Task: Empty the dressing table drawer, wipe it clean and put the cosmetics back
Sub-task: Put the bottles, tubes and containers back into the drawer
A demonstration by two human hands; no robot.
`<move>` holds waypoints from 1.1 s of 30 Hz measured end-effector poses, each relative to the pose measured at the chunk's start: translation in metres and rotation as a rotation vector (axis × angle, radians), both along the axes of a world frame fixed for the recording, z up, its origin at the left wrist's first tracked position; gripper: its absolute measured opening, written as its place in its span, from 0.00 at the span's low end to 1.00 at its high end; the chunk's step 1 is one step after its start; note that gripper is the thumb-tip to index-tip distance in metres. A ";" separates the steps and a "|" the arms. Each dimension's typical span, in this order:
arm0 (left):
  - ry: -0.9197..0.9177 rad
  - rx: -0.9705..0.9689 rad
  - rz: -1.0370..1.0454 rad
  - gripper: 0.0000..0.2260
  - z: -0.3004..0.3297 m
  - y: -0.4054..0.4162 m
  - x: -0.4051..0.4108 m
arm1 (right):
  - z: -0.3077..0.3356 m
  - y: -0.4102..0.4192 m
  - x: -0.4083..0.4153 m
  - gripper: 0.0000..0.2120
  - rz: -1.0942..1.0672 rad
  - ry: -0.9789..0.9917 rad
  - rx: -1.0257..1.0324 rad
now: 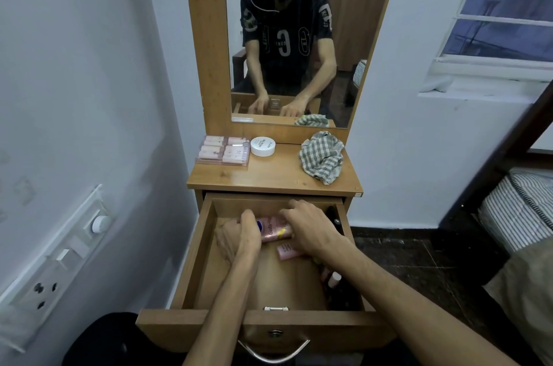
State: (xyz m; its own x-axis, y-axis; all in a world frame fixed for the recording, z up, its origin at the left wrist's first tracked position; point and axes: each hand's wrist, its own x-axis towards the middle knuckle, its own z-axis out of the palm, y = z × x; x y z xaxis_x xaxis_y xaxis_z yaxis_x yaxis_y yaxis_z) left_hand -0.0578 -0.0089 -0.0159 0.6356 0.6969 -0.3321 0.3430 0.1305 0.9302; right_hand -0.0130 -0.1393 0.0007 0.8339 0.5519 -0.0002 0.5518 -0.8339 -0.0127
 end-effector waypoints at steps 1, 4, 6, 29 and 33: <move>0.008 0.005 -0.010 0.12 0.001 0.000 0.000 | -0.001 -0.001 0.000 0.20 -0.008 -0.001 0.006; 0.014 0.012 -0.043 0.14 0.002 0.001 0.000 | 0.001 -0.002 -0.002 0.16 -0.017 -0.013 0.046; -0.025 0.023 -0.047 0.08 0.004 0.000 -0.001 | 0.006 0.000 -0.003 0.09 -0.025 -0.024 0.116; -0.069 0.481 -0.311 0.16 0.059 0.113 0.078 | 0.077 0.104 0.039 0.30 -0.273 0.292 0.667; -0.093 0.505 -0.213 0.15 0.059 0.108 0.062 | 0.068 0.098 0.032 0.31 -0.255 0.269 0.748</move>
